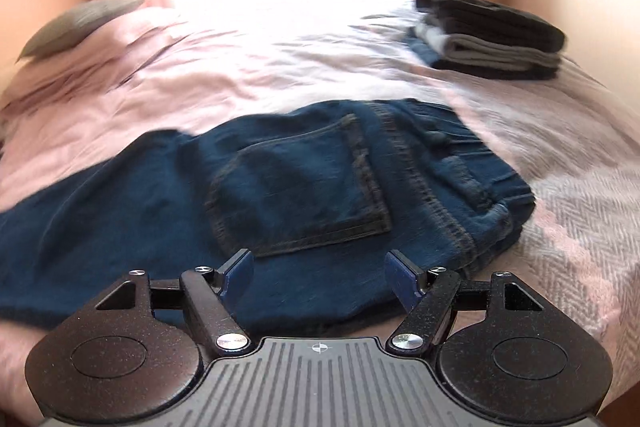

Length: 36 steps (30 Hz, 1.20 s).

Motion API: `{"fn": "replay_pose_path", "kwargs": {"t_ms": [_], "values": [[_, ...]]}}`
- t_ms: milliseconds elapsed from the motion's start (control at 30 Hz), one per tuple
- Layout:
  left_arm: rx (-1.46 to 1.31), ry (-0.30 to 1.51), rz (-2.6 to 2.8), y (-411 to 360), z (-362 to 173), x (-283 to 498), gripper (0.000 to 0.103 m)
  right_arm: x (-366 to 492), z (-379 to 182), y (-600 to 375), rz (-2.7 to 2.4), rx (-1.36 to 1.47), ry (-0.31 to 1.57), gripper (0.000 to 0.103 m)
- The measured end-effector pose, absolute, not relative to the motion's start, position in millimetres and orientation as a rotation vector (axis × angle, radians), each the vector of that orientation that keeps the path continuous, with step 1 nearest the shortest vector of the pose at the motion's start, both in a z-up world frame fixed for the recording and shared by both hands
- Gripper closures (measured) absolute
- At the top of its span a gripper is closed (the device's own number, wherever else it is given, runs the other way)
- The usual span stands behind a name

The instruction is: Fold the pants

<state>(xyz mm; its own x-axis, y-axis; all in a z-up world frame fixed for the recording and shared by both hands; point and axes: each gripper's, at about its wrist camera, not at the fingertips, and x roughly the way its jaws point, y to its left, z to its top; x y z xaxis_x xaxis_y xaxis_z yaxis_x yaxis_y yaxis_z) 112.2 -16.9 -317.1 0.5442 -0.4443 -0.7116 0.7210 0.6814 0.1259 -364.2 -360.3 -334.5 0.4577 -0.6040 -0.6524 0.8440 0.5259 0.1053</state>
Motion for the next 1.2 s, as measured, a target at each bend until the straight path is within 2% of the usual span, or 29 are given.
{"fn": "replay_pose_path", "kwargs": {"t_ms": [100,200,367,400,467,533,700,933,1200], "values": [[0.396,0.672,-0.649,31.3,-323.3,142.7,0.071,-367.7,-334.8,-346.1,-0.974,0.433,0.522,0.033],[0.344,0.653,-0.664,63.3,-329.0,164.1,0.082,-364.4,-335.1,-312.0,-1.033,0.421,0.495,0.033],[0.376,0.669,-0.639,68.6,-308.7,158.2,0.082,-356.4,-315.5,-246.9,-1.017,0.591,0.482,0.033],[0.388,0.672,-0.642,65.9,-300.2,148.7,0.08,-354.8,-310.1,-236.6,-0.986,0.607,0.47,0.033],[0.363,0.668,-0.687,64.4,-284.4,130.5,0.066,-348.6,-300.4,-220.3,-0.938,0.606,0.488,0.033],[0.352,0.696,-0.735,61.9,-272.3,109.6,0.056,-342.8,-290.1,-204.6,-0.937,0.584,0.529,0.033],[0.375,0.703,-0.831,58.5,-253.3,46.4,0.053,-338.7,-272.1,-153.5,-0.896,0.459,0.535,0.033],[0.422,0.627,-0.933,62.3,-231.7,-11.9,0.04,-349.3,-258.7,-117.7,-0.893,0.425,0.5,0.033],[0.417,0.58,-0.979,69.9,-215.4,-34.3,0.037,-365.5,-242.5,-104.1,-0.926,0.399,0.464,0.033]]}}
